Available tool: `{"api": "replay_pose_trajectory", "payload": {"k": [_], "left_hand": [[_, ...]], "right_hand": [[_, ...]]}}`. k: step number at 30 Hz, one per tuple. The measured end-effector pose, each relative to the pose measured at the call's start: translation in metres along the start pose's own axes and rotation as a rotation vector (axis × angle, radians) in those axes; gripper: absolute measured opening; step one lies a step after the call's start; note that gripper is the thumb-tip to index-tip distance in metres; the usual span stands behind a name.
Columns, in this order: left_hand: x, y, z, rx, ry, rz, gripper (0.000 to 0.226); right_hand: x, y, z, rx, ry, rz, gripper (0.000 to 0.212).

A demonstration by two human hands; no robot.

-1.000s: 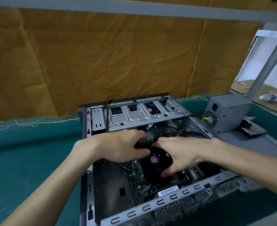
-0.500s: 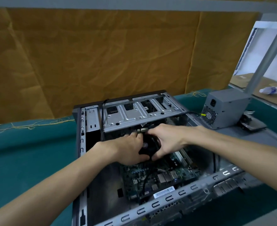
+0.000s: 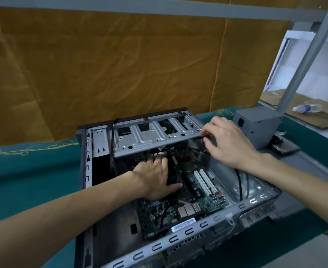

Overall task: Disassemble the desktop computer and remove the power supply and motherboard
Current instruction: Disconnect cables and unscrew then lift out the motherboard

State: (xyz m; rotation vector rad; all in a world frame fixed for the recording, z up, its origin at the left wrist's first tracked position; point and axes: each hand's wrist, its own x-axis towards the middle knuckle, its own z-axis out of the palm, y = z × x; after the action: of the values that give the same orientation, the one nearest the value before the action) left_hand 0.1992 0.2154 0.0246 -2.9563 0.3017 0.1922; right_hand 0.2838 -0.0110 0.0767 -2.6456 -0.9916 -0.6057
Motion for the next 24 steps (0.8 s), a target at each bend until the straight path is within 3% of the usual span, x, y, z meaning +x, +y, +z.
{"api": "replay_pose_trajectory", "payload": {"k": [2,6,10,14,24], "left_hand": [[0.002,0.000,0.003,0.030,0.049,0.021,0.087],[0.003,-0.009,0.003,0.022,0.144,0.026,0.092],[0.001,-0.011,-0.003,-0.021,0.205,0.040,0.095],[-0.007,-0.007,-0.010,-0.062,0.155,0.066,0.091],[-0.024,-0.019,-0.041,-0.183,0.127,0.122,0.108]], "right_hand": [[0.001,0.003,0.002,-0.031,0.029,0.148,0.015],[0.002,0.011,0.007,-0.018,-0.097,0.368,0.031],[0.005,0.011,0.010,-0.069,-0.154,0.361,0.037],[0.003,0.014,0.008,0.013,-0.140,0.383,0.040],[0.002,0.015,0.008,0.083,-0.159,0.417,0.037]]}}
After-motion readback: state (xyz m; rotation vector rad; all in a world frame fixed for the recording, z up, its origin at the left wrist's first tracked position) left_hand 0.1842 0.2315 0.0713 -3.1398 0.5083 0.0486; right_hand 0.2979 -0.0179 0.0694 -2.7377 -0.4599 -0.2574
